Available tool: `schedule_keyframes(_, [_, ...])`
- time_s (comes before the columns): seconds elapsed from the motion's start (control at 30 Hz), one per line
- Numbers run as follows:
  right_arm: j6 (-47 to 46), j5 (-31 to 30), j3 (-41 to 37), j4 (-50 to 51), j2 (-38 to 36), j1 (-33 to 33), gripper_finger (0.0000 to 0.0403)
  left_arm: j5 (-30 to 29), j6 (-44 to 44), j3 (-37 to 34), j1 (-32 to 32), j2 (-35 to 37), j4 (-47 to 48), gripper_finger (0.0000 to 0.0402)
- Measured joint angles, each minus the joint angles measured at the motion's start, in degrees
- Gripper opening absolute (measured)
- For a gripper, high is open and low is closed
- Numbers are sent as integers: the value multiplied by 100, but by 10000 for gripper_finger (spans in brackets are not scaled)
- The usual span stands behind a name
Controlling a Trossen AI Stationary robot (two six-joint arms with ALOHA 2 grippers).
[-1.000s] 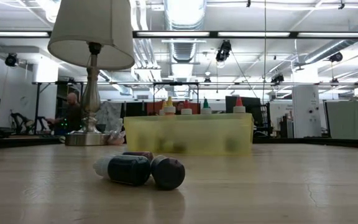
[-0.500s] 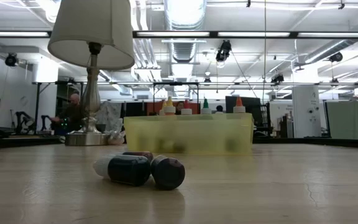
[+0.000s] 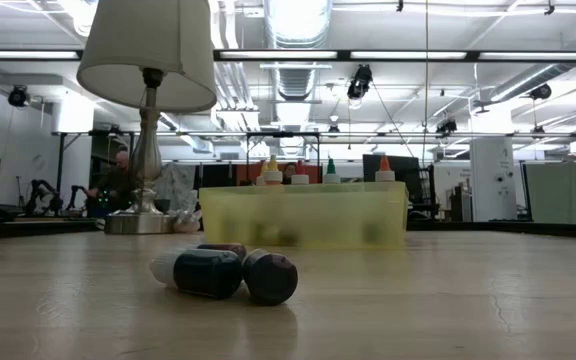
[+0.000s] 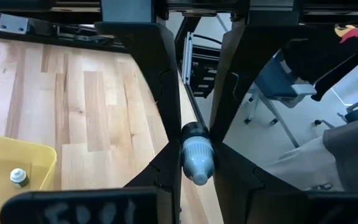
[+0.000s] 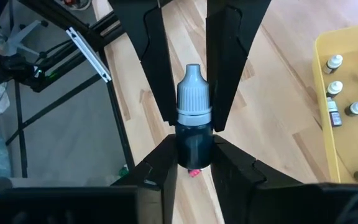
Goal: Pick & Place food coloring
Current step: Put the small green food coloring bottle into the yellow bin
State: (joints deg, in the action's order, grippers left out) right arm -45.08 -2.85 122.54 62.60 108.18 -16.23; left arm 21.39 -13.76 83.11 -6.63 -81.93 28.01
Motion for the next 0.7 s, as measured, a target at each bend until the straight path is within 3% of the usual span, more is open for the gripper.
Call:
schedule_keyframes(0.37, [-107,310,0,12,-269,2,195,-239,9,0,4,10,60,48])
schedule_keyframes(0.53, [-253,206,0,149,-724,-71,207,-514,65,0,72,28,440,48])
schedule_keyframes(0.7, [-385,-602,0,587,-1211,-285,199,-685,64,0,222,33,762,47])
